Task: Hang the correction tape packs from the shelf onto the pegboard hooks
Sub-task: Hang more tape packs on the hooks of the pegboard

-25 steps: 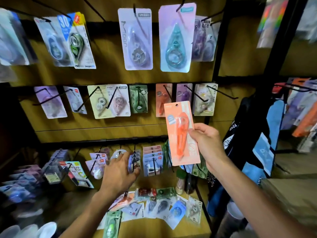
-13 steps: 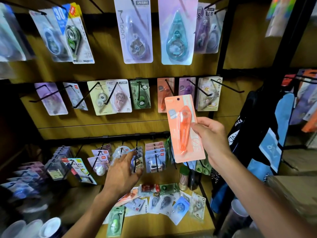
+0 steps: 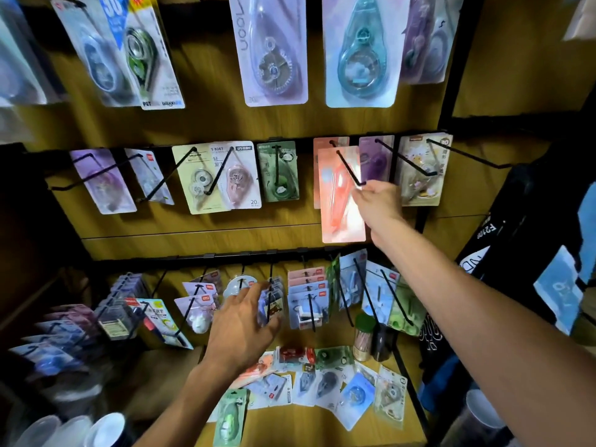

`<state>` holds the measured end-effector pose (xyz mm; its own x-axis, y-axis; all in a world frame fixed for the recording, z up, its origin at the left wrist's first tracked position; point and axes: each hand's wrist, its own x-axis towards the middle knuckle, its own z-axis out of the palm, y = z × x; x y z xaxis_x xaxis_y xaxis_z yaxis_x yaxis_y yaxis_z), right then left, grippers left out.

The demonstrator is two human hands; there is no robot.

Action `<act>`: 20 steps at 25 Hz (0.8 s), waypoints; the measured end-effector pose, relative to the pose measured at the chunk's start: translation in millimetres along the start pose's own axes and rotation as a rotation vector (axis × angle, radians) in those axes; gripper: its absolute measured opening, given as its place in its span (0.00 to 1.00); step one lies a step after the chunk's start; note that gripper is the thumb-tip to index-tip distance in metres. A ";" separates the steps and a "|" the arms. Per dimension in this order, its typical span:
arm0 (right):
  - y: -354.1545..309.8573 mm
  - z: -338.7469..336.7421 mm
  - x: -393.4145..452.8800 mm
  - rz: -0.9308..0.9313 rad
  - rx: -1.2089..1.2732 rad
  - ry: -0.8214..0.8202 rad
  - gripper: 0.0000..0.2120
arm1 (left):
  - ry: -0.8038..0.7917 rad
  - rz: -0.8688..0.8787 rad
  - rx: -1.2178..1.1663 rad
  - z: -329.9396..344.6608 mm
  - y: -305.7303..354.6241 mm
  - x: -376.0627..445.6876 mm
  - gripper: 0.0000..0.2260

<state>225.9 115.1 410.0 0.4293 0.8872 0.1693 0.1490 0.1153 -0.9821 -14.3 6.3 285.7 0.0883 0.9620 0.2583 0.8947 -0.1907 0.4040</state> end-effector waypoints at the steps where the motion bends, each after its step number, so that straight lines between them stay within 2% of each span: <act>1: -0.3 11.0 17.3 -0.029 -0.036 0.022 0.08 | -0.005 -0.002 0.015 0.6 -4.5 0.9 0.30; 3: 2.6 27.4 49.0 -0.032 -0.069 0.051 0.08 | -0.016 -0.001 0.024 1.4 -14.8 1.6 0.31; 6: 12.1 39.6 75.3 -0.003 -0.078 -0.003 0.10 | -0.032 0.029 0.031 4.9 -28.5 -3.5 0.30; 8: 23.5 43.0 77.5 0.042 -0.014 0.059 0.04 | -0.043 0.039 0.017 10.3 -31.6 -12.0 0.29; 9: 28.0 43.8 69.0 0.050 0.002 0.121 0.04 | -0.049 0.029 -0.003 12.8 -34.0 -17.9 0.28; 11: 39.0 36.9 36.2 0.027 -0.098 0.203 0.05 | -0.034 0.020 -0.074 19.9 -39.7 -31.0 0.24; 13: 60.6 23.6 -7.7 -0.070 -0.177 0.209 0.10 | 0.020 -0.001 -0.124 30.3 -43.1 -52.2 0.20; 16: 117.2 -4.1 -88.7 -0.146 -0.102 0.213 0.12 | 0.032 -0.079 -0.201 54.3 -44.6 -89.8 0.20; 20: 224.0 -30.4 -200.2 0.081 0.037 0.264 0.12 | -0.131 -0.255 -0.261 111.4 -57.9 -133.3 0.23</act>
<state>200.4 -50.4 158.7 0.6565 0.7476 0.1007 0.0740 0.0690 -0.9949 -29.1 -89.2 130.1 -0.0523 0.9985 0.0139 0.7553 0.0304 0.6547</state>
